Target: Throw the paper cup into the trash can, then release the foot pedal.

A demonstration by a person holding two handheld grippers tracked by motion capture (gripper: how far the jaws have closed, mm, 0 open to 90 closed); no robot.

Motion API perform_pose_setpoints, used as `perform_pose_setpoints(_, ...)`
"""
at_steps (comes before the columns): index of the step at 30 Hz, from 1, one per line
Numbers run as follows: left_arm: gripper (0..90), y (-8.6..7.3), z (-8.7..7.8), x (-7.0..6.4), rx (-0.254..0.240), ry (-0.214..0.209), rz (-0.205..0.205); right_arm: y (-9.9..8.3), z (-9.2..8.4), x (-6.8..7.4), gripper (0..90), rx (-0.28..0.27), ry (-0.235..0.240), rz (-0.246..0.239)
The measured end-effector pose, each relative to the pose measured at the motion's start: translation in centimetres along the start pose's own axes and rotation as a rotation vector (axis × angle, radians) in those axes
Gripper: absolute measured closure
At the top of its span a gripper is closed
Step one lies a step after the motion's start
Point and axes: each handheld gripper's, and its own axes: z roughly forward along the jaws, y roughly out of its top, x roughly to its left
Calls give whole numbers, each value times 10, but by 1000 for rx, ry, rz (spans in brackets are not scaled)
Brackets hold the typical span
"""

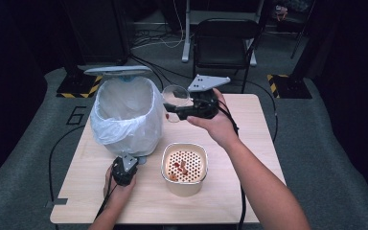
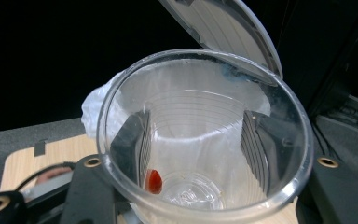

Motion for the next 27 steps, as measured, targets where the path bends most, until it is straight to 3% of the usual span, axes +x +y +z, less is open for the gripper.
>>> perform_pose_setpoints(4, 900, 0, 0, 0, 1, 4, 6, 15, 12, 1, 429, 23, 6, 43)
perform_pose_setpoints(10, 900, 0, -1, 1, 8, -7, 1, 32, 32, 2, 423, 44, 15, 40)
perform_pose_setpoints(12, 900, -1, 2, -1, -27, 25, -5, 35, 39, 3, 420, 46, 21, 29)
perform_pose_setpoints(15, 900, -1, 2, -1, -26, 25, -6, 38, 48, 6, 415, 54, 33, 46)
perform_pose_setpoints(20, 900, 0, 0, 0, 4, 0, 0, 42, 70, 12, 407, 81, 47, 27)
perform_pose_setpoints(21, 900, -1, 2, -1, -26, 25, -6, 43, 75, 14, 403, 83, 56, 34)
perform_pose_setpoints(22, 900, -1, 2, -1, -26, 25, -5, 44, 79, 14, 399, 82, 60, 39)
perform_pose_setpoints(24, 900, 0, 0, 0, 3, 1, 0, 47, 85, 16, 396, 82, 59, 36)
perform_pose_setpoints(26, 900, -1, 1, -1, -18, 22, -3, 49, 93, 17, 394, 81, 59, 44)
perform_pose_setpoints(27, 900, 0, -1, 1, 5, -4, 5, 50, 96, 17, 394, 91, 61, 46)
